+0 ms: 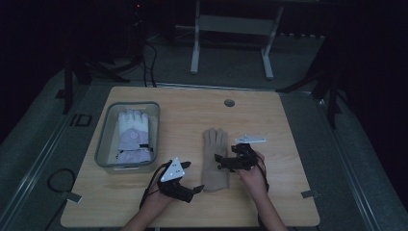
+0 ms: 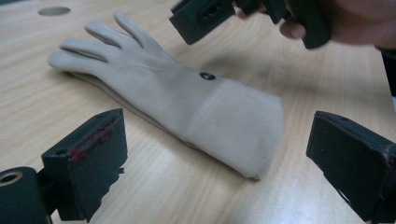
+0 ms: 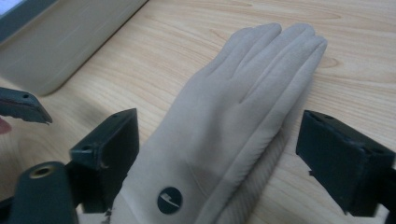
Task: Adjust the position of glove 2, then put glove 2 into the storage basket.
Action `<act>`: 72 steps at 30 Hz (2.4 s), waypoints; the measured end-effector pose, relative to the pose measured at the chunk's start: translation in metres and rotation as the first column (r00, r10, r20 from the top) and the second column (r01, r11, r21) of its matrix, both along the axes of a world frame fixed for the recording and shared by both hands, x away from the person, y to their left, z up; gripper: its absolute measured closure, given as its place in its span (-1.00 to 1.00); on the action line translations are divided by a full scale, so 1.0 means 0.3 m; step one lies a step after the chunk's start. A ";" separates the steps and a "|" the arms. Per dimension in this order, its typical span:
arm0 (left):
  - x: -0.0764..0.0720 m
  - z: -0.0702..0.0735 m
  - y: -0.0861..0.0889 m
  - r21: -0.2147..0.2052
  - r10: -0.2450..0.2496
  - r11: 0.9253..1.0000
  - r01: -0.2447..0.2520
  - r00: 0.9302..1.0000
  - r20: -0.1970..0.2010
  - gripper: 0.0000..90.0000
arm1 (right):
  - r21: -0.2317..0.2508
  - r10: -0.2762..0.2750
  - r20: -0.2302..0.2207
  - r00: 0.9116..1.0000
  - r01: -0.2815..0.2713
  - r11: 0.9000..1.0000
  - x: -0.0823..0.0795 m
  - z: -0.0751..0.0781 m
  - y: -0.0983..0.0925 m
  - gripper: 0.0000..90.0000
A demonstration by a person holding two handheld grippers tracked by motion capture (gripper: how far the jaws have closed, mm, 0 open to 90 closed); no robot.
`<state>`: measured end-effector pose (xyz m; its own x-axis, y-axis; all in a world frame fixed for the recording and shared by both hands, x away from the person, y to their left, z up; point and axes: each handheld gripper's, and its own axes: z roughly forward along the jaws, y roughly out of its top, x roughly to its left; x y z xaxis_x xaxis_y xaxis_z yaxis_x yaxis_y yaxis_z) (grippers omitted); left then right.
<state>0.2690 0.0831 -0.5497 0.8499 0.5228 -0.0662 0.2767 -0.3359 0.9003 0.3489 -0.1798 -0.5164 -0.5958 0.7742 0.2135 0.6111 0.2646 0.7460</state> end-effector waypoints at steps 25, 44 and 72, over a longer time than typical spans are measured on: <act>0.033 0.018 -0.211 0.137 -0.170 0.975 0.175 0.984 -0.044 -0.64 | 0.020 0.004 -0.084 0.996 -0.002 1.000 0.193 -0.059 -0.022 -0.70; 0.062 -0.026 -0.252 0.307 -0.183 0.931 0.196 0.981 -0.071 -0.24 | -0.193 0.110 0.013 0.994 -0.106 0.976 0.147 -0.094 0.059 0.53; 0.063 0.052 -0.228 0.404 -0.158 0.896 0.183 0.983 -0.094 0.81 | -0.126 0.125 0.009 0.992 -0.123 0.984 0.139 -0.025 0.098 0.59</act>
<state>0.2880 0.0148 -0.5340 0.9296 0.3617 0.0709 0.2292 -0.7179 0.6573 0.3906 -0.1505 -0.5239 -0.6915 0.7141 0.1089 0.5552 0.4291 0.7125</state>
